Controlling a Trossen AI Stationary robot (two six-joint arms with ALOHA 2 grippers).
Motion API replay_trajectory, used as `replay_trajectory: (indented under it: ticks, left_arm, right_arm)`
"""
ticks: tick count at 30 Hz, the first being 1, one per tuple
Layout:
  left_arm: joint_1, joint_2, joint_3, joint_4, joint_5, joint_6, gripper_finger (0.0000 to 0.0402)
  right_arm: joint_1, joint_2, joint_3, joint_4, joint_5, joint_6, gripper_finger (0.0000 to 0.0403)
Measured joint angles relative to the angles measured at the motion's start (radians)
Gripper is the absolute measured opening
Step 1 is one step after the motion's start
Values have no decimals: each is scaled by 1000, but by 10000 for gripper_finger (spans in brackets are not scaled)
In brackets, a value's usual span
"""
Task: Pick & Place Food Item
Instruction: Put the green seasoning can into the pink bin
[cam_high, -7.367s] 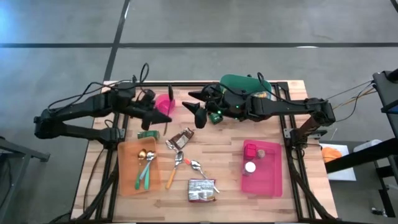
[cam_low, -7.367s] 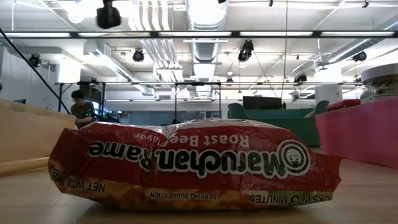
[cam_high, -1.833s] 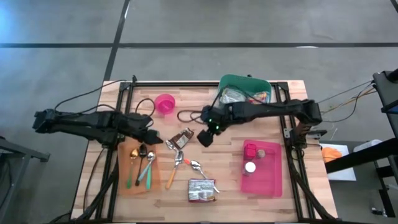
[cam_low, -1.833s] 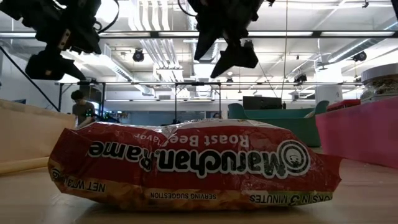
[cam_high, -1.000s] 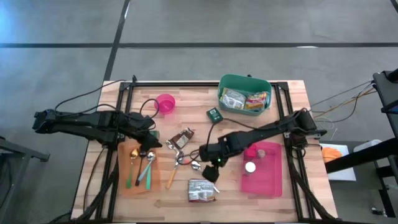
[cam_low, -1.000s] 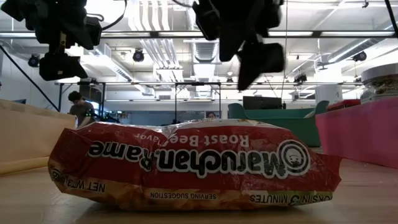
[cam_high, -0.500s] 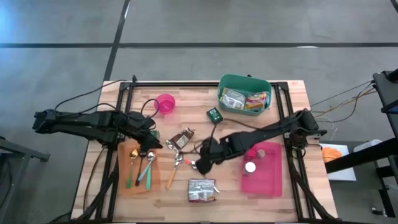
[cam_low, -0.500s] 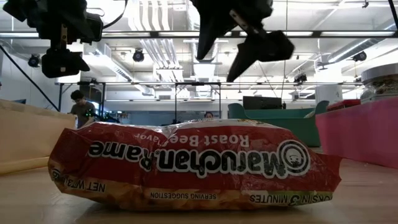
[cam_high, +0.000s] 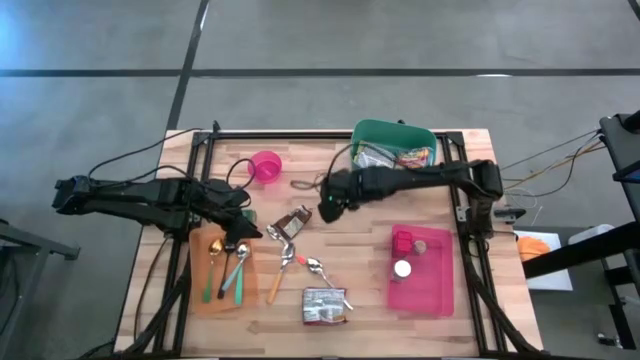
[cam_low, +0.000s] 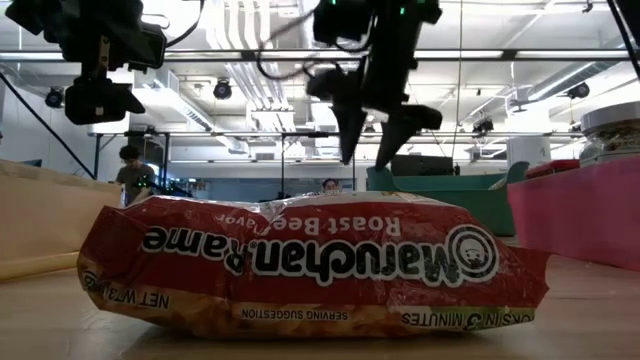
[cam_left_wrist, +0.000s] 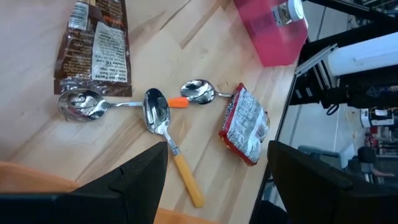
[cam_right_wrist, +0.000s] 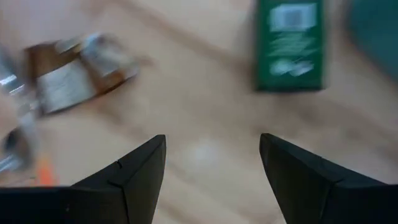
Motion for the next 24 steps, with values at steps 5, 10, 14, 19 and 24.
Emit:
replay_trajectory:
  ticks: [5, 10, 14, 19, 24]
  left_arm:
    - [0, 0, 0, 6, 0, -1, 277]
    - [0, 0, 0, 10, 0, -3, 277]
    - [0, 0, 0, 12, 0, -2, 277]
    - [0, 0, 0, 12, 0, -2, 277]
    - [0, 0, -1, 11, 0, 1, 277]
  right_arm:
    - [-71, 0, -7, 1, -2, -93, 255]
    - [-108, 2, -11, 1, -22, -148, 267]
    - [-125, 4, -17, 4, -26, -171, 307]
    - [-134, 9, -42, 11, -30, -171, 364]
    - [-133, 10, -108, 68, -15, -171, 381]
